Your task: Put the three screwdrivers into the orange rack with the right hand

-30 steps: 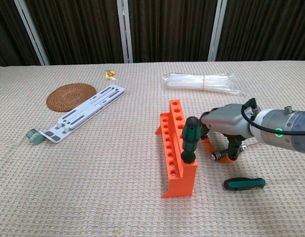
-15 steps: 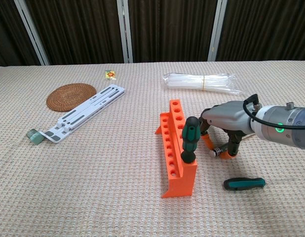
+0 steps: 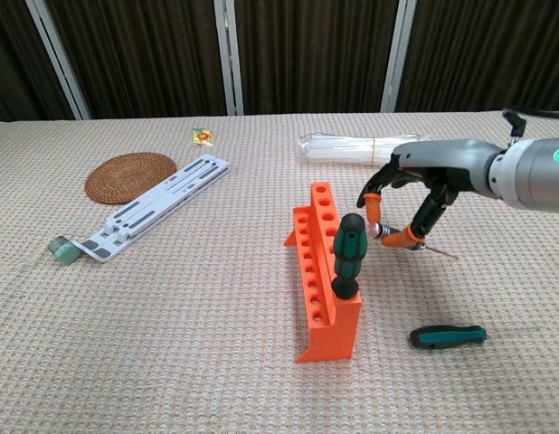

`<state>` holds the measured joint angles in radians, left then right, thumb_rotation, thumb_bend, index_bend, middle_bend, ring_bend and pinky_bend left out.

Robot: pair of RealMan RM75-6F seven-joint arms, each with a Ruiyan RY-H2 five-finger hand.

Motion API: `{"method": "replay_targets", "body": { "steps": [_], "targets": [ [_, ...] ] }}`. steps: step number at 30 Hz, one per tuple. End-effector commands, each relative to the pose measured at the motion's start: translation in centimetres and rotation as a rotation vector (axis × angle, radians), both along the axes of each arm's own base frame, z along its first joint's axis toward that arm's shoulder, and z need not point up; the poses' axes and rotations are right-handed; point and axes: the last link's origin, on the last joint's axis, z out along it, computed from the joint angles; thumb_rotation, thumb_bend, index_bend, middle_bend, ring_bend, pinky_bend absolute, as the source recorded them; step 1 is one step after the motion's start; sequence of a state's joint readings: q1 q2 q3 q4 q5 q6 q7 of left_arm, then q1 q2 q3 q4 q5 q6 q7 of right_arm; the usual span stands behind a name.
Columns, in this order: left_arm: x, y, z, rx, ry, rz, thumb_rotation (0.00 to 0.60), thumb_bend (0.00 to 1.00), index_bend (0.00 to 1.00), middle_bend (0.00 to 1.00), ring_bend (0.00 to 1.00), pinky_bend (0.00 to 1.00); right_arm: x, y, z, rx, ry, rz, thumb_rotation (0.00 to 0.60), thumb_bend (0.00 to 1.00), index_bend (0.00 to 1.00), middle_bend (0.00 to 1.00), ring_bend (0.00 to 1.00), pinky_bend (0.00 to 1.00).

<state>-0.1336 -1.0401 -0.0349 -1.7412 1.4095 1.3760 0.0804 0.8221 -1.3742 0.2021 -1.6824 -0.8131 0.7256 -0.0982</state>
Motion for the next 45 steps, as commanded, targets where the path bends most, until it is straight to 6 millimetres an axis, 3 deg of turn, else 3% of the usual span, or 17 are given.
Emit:
{"method": "replay_targets", "body": {
  "steps": [1,8,18,35,45],
  "targets": [
    [0.1,-0.1,0.1,0.000,0.002,-0.003,0.600,0.15,0.08,0.00,0.00,0.00,0.1,0.0,3.6,0.076,-0.278,-0.153,0.600,0.45,0.64,0.21,0.00,0.00],
    [0.7,-0.1,0.3,0.002,0.004,-0.020,0.600,0.15,0.08,0.00,0.00,0.00,0.5,0.8,5.6,0.143,-0.517,-0.249,0.600,0.45,0.64,0.21,0.00,0.00],
    [1.3,-0.3,0.5,0.006,0.011,-0.026,0.600,0.15,0.08,0.00,0.00,0.00,2.2,2.0,8.6,0.188,-0.775,-0.256,0.600,0.45,0.65,0.22,0.00,0.00],
    [1.4,-0.3,0.3,-0.002,0.008,-0.025,0.600,0.15,0.08,0.00,0.00,0.00,2.2,3.0,10.0,0.289,-0.832,-0.104,0.600,0.45,0.65,0.22,0.00,0.00],
    [1.1,-0.3,0.2,-0.004,0.003,-0.018,0.600,0.15,0.08,0.00,0.00,0.00,1.9,2.5,8.4,0.289,-0.739,-0.100,0.600,0.45,0.65,0.22,0.00,0.00]
  ]
}}
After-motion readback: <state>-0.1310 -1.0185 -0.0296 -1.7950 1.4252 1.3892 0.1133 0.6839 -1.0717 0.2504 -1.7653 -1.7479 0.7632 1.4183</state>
